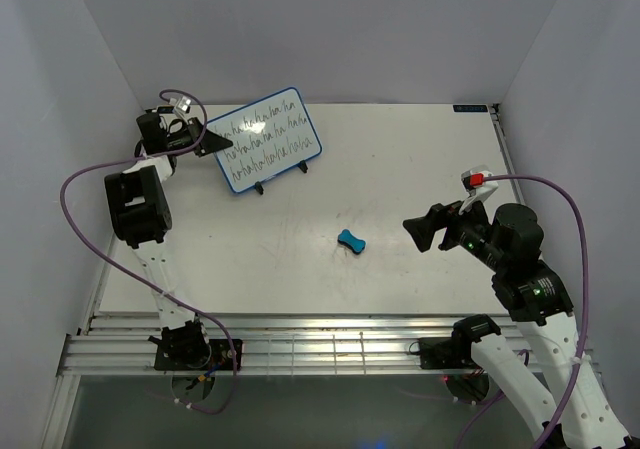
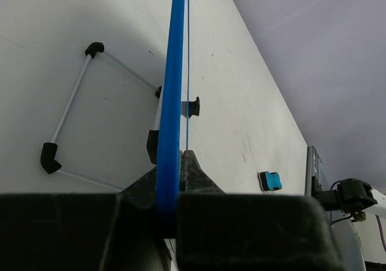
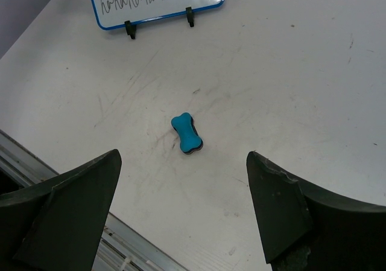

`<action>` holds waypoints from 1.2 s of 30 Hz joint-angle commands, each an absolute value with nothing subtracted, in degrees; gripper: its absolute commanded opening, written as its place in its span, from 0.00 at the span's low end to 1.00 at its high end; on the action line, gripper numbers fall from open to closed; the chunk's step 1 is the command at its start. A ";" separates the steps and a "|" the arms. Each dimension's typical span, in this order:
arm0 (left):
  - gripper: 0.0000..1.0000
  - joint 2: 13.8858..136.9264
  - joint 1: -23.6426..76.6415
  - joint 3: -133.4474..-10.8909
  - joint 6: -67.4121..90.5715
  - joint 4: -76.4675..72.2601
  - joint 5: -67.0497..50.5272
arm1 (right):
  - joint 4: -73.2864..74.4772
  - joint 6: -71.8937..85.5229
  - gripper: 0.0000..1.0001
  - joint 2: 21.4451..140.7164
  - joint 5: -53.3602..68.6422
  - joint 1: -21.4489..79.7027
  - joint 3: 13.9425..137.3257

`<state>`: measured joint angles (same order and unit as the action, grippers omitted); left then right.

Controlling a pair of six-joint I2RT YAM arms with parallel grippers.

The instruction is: Erase the whiteboard

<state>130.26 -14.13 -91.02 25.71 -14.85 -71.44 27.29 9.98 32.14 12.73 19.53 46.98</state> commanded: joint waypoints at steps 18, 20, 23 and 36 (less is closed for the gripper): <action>0.00 117.00 -10.73 -94.83 31.29 -31.29 -66.01 | 25.58 11.16 0.90 32.08 9.76 19.69 45.62; 0.00 114.97 -9.76 -95.18 31.90 -31.29 -65.48 | 25.49 11.51 0.90 33.13 6.96 19.69 45.27; 0.00 111.10 -7.74 -95.89 35.83 -30.77 -64.95 | 25.75 13.00 0.90 36.02 1.44 19.69 44.47; 0.00 83.87 -1.32 -70.50 32.73 3.02 -56.19 | 25.00 10.38 0.93 43.14 5.27 19.77 47.18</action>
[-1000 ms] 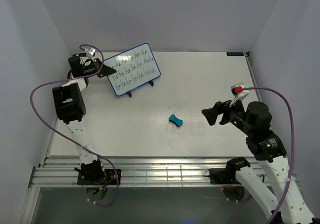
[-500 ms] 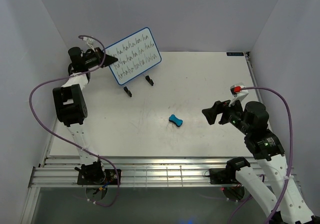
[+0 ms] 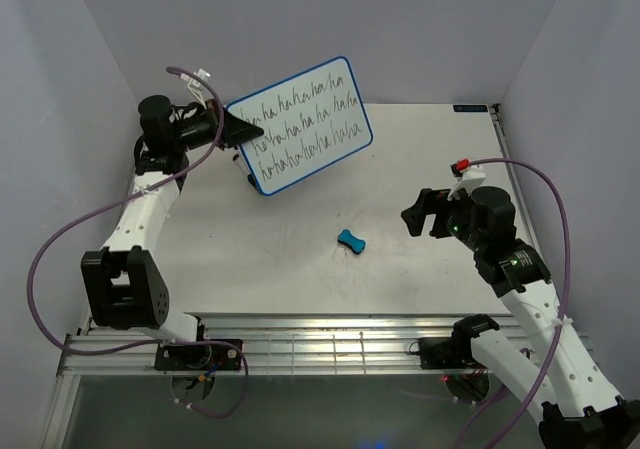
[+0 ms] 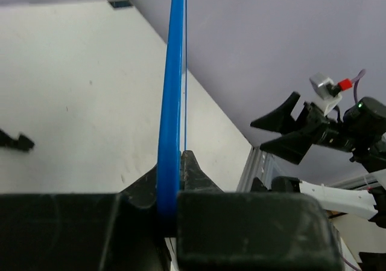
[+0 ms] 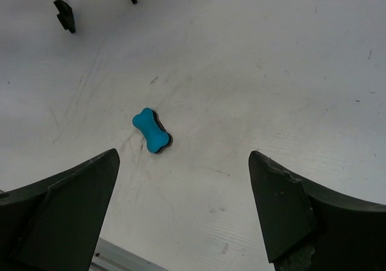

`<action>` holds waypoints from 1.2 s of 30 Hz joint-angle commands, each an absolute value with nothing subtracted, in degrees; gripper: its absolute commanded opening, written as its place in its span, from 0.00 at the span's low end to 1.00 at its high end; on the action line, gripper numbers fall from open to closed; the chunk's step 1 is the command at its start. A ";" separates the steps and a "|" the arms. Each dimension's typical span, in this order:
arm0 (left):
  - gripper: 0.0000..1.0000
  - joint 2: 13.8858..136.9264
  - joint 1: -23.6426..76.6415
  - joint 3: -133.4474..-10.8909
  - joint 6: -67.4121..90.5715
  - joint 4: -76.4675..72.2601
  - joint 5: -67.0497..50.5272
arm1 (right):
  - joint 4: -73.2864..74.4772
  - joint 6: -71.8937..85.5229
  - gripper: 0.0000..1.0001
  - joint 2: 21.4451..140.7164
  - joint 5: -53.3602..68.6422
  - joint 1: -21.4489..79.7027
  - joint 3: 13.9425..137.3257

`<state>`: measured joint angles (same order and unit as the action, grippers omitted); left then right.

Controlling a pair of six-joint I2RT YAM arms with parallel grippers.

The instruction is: Erase the whiteboard

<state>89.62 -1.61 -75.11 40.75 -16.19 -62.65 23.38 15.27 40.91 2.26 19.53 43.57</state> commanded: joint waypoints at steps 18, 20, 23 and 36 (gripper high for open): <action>0.00 52.30 5.71 -51.33 13.54 34.00 -37.73 | 27.50 -1.65 0.86 72.85 13.37 32.16 55.45; 0.00 50.81 6.50 -51.42 13.18 36.99 -31.83 | 27.69 -3.94 0.84 77.58 11.08 35.15 58.53; 0.00 48.79 6.50 -51.85 13.18 40.06 -23.51 | 27.86 -5.53 0.79 82.77 8.27 38.14 61.96; 0.00 46.85 6.59 -52.21 13.18 42.28 -25.75 | 22.06 -8.44 0.65 97.38 1.59 41.22 65.48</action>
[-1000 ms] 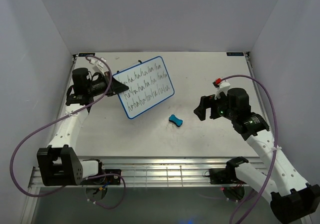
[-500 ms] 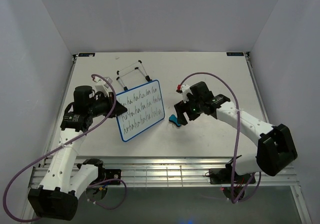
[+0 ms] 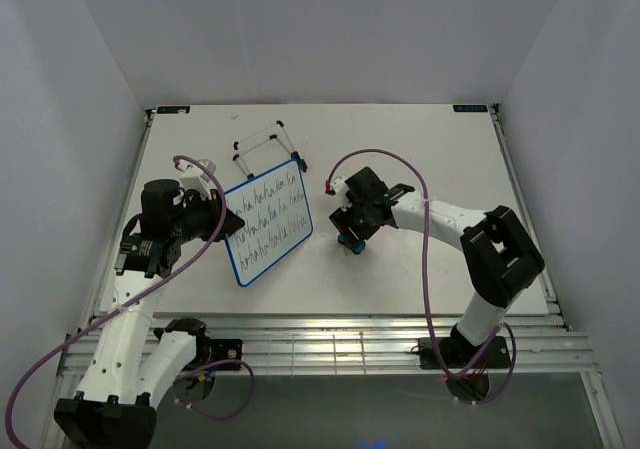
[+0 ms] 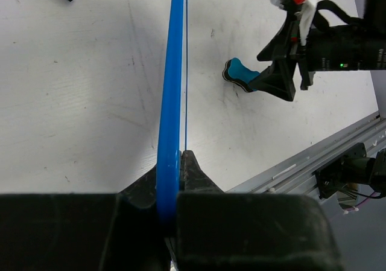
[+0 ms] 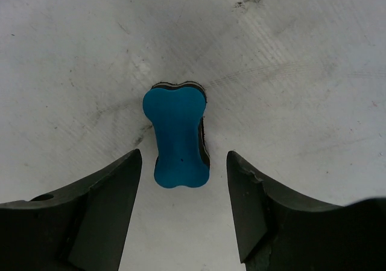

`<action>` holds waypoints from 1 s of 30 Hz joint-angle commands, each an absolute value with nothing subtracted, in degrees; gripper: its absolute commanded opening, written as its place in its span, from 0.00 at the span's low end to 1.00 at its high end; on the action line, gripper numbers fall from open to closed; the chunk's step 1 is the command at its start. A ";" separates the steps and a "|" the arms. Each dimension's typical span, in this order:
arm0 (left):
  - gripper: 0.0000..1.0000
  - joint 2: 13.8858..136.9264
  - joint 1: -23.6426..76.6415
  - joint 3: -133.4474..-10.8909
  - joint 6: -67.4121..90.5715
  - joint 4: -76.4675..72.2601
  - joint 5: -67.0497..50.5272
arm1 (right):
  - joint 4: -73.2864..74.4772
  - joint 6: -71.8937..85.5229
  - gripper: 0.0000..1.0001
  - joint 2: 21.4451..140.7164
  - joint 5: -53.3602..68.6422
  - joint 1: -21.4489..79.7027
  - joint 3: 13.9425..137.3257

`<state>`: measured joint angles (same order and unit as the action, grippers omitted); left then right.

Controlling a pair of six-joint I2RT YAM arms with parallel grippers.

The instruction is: Erase the whiteboard

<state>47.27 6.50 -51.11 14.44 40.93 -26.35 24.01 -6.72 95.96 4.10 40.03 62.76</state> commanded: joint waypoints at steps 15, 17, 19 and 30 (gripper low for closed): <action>0.00 47.11 8.00 -52.12 13.01 42.01 -26.37 | 21.97 -7.73 0.40 102.13 0.26 42.28 66.97; 0.00 47.11 8.09 -52.12 13.01 41.92 -26.37 | 21.62 -7.65 0.41 102.04 0.18 42.28 66.27; 0.00 47.28 8.17 -52.12 13.01 42.01 -26.45 | 21.71 -7.56 0.42 102.13 0.26 42.28 66.09; 0.00 47.37 8.35 -52.12 12.92 41.92 -26.37 | 21.18 -7.56 0.40 102.48 0.18 42.28 64.95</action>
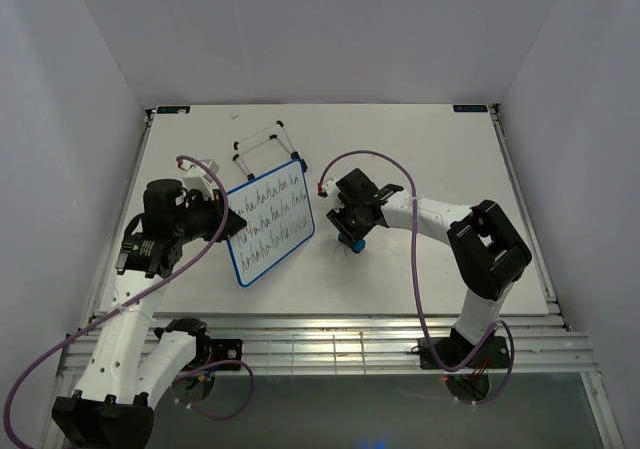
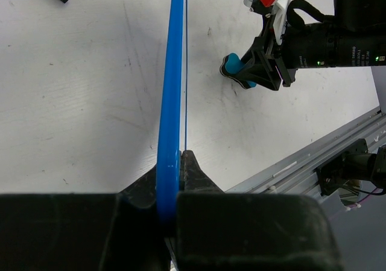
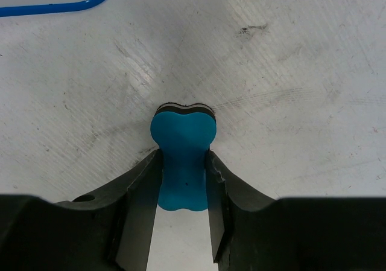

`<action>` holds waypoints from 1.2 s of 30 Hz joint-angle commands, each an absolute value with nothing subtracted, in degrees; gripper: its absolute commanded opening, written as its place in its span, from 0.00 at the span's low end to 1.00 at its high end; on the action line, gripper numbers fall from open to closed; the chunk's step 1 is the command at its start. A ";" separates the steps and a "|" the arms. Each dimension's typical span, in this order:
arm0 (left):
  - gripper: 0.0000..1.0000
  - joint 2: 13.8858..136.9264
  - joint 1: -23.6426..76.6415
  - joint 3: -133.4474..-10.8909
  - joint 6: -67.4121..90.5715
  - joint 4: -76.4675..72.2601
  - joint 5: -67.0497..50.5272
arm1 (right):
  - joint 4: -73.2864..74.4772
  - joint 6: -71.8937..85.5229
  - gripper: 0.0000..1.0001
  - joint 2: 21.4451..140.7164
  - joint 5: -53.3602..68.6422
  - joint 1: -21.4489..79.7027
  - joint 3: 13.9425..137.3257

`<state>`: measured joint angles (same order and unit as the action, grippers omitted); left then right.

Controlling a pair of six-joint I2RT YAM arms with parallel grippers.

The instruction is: Erase the whiteboard

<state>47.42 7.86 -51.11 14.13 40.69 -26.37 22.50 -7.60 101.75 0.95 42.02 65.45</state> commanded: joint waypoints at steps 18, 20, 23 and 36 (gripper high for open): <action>0.00 47.64 8.53 -52.12 13.01 41.84 -27.24 | 21.88 -6.95 0.30 100.03 -1.84 42.28 64.34; 0.00 47.90 8.61 -51.68 13.09 41.14 -28.91 | 21.89 -5.63 0.29 97.92 -2.63 42.19 64.16; 0.00 48.60 8.53 -50.19 13.88 38.68 -34.52 | 21.80 -2.57 0.29 91.95 -3.08 42.10 63.63; 0.00 58.26 8.79 -40.79 23.29 17.85 -55.02 | 6.86 6.86 0.28 74.96 12.75 46.84 61.69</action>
